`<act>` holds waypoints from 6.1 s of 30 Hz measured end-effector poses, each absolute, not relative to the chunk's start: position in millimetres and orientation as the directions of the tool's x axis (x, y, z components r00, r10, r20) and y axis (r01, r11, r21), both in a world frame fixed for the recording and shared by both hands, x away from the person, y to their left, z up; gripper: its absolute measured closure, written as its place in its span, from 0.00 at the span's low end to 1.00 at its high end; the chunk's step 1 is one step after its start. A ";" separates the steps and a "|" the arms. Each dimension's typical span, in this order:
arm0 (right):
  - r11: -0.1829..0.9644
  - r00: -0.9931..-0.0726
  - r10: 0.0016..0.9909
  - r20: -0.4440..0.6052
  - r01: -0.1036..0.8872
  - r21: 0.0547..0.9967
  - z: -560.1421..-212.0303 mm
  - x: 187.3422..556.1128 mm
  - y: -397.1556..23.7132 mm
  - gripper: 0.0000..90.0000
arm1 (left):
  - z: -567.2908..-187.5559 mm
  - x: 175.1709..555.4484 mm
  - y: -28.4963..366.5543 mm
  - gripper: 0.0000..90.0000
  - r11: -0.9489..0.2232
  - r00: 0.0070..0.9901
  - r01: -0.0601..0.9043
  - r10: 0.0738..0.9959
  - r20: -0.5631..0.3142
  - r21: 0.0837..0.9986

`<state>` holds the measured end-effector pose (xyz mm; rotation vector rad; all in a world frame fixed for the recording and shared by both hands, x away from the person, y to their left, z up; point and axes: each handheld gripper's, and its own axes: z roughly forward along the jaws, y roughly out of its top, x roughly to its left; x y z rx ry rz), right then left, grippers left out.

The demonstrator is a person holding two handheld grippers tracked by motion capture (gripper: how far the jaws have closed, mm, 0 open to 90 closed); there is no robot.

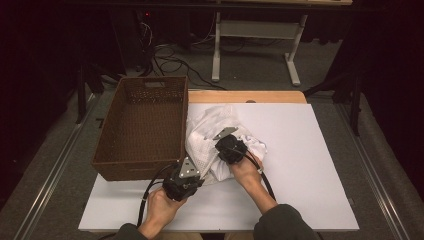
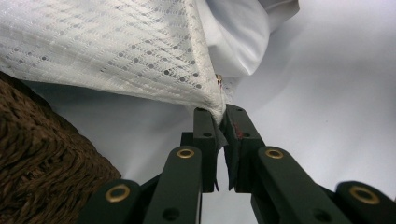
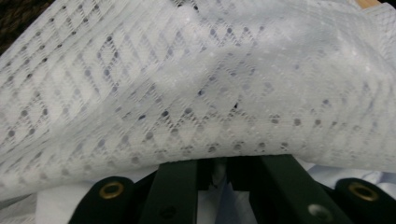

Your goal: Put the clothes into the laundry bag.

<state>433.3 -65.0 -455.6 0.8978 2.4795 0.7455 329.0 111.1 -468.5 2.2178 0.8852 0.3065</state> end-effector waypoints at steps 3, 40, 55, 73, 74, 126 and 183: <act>0.669 -0.745 0.646 -0.166 0.448 0.592 -451.9 424.7 -69.9 0.78 | -471.2 329.9 111.6 0.93 -0.514 0.736 0.509 0.676 -0.039 0.690; 0.386 -0.469 0.882 -0.038 0.676 0.627 -459.4 442.0 -224.8 0.75 | -477.1 331.3 113.2 0.92 -0.535 0.721 0.544 0.692 -0.034 0.647; 0.609 -0.766 0.640 -0.061 0.457 0.648 -444.1 417.7 -148.7 0.87 | -475.6 330.6 114.0 0.92 -0.530 0.734 0.534 0.678 -0.049 0.659; 0.454 -0.492 0.865 -0.096 0.689 0.565 -463.7 443.9 -226.7 0.81 | -477.8 330.2 109.0 0.92 -0.546 0.735 0.530 0.677 -0.030 0.649; 0.444 -0.492 0.867 -0.074 0.698 0.561 -469.1 447.2 -224.9 0.79 | -477.7 330.6 109.4 0.92 -0.545 0.735 0.532 0.677 -0.033 0.648; 0.601 -0.665 0.745 -0.061 0.629 0.492 -469.0 359.0 -224.7 0.74 | -479.1 342.2 98.8 0.79 -0.512 0.699 0.527 0.715 -0.003 0.679; 0.636 -0.685 0.710 -0.165 0.521 0.569 -467.3 430.2 -89.6 0.72 | -475.0 336.4 103.6 0.94 -0.515 0.735 0.532 0.674 -0.065 0.672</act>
